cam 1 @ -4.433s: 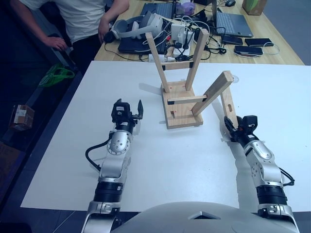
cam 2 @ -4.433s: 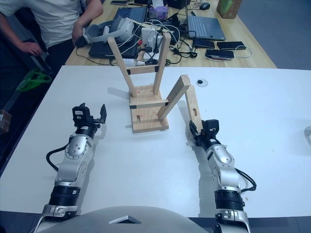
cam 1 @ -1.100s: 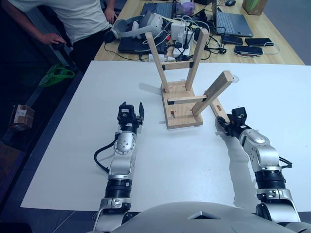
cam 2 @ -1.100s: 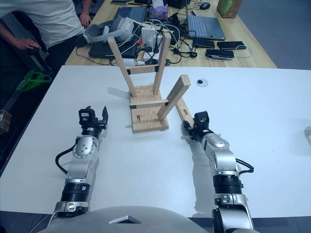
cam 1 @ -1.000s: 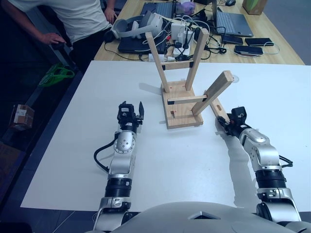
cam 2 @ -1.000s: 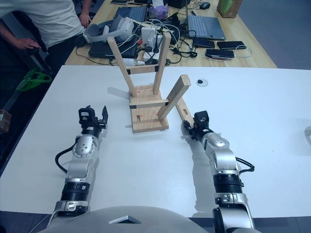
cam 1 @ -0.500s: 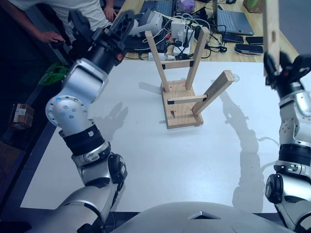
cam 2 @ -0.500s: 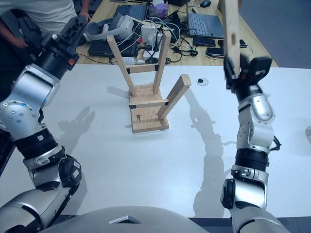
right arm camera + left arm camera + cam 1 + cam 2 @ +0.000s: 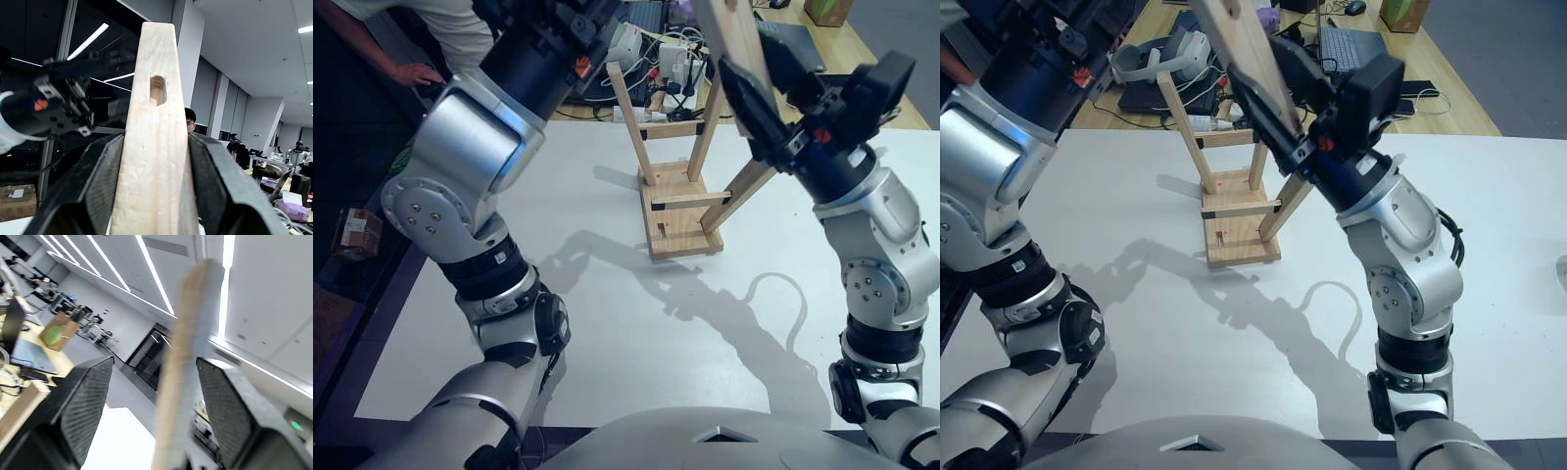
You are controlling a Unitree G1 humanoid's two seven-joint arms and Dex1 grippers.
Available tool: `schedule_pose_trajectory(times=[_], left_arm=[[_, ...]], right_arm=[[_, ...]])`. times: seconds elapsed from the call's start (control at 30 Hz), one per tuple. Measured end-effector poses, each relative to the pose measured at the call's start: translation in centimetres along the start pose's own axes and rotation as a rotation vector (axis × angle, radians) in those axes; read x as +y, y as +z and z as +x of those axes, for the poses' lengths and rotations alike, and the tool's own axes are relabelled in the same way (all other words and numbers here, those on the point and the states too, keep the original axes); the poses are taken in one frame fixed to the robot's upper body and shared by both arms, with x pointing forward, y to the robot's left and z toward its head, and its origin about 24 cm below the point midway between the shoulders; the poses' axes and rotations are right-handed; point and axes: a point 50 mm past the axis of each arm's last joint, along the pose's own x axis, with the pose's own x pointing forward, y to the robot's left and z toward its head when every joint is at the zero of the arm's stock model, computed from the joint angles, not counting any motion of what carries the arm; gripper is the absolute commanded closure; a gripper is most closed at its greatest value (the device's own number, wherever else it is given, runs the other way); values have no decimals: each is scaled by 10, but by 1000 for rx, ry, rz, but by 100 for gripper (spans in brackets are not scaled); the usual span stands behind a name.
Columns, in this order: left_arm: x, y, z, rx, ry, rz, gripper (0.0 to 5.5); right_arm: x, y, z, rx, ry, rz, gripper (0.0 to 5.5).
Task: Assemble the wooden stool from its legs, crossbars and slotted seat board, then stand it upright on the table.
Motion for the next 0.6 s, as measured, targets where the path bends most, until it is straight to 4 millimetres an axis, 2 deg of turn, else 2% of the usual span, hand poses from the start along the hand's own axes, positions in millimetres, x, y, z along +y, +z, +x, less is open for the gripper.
schedule_pose_trajectory(times=[0.1,0.4,0.6], left_arm=[[-3,-7,-3,43,-26,-6,239],[7,-11,-3,56,43,-31,248],[14,-25,-9,106,75,-80,248]], right_arm=[[4,-3,-2,14,26,-1,347],[12,-14,-14,51,84,-8,347],[13,-25,-26,75,76,-61,347]])
